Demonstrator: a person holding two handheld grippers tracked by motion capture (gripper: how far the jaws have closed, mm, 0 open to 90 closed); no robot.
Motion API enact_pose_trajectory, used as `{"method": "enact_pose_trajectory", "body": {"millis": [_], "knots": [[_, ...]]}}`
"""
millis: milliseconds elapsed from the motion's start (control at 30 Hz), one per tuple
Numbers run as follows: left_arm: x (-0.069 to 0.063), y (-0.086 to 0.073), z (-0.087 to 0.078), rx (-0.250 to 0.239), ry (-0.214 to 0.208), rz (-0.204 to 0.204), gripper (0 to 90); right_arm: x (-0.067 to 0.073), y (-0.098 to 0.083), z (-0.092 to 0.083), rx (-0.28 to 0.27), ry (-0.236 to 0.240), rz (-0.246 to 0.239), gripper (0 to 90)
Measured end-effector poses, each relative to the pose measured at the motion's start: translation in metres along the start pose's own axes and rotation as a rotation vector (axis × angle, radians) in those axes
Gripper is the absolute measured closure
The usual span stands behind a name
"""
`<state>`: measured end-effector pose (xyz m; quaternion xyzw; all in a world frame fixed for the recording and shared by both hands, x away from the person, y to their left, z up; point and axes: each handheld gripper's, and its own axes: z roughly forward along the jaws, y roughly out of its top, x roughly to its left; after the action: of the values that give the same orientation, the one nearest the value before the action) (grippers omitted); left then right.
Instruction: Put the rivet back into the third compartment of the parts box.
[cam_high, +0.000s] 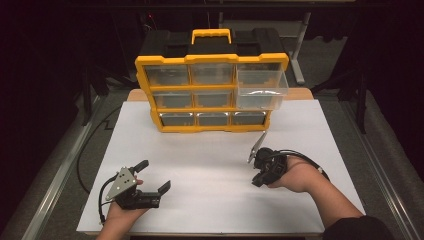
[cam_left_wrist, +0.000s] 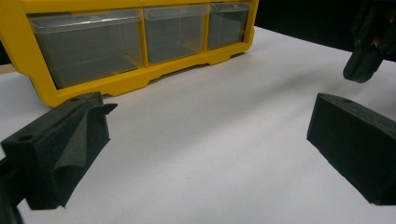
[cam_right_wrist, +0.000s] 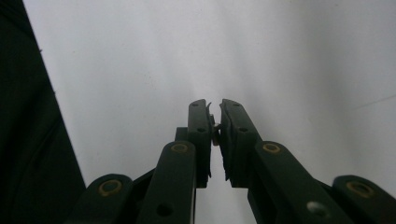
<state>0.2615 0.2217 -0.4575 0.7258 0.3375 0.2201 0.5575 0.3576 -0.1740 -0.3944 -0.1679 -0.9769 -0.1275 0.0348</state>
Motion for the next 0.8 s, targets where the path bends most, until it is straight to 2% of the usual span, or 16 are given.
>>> {"method": "enact_pose_trajectory", "body": {"millis": [167,267,300,567,800], "knots": [[0.0,0.0,0.0,0.003,-0.004,-0.001,0.4,-0.001,0.002,-0.022,0.005,-0.004,0.012,84.1],[0.0,0.0,0.0,0.001,-0.004,-0.001,0.4,-0.003,0.005,-0.042,-0.012,0.003,0.029,84.1],[0.0,0.0,0.0,-0.001,-0.003,-0.002,0.4,-0.003,0.005,-0.042,-0.012,0.003,0.029,84.1],[0.0,0.0,0.001,0.0,-0.011,-0.001,0.4,-0.006,0.013,-0.079,-0.014,0.005,0.005,84.1],[0.0,0.0,0.0,-0.001,-0.016,0.002,0.4,-0.001,0.023,-0.115,-0.018,-0.017,-0.016,84.2]]}}
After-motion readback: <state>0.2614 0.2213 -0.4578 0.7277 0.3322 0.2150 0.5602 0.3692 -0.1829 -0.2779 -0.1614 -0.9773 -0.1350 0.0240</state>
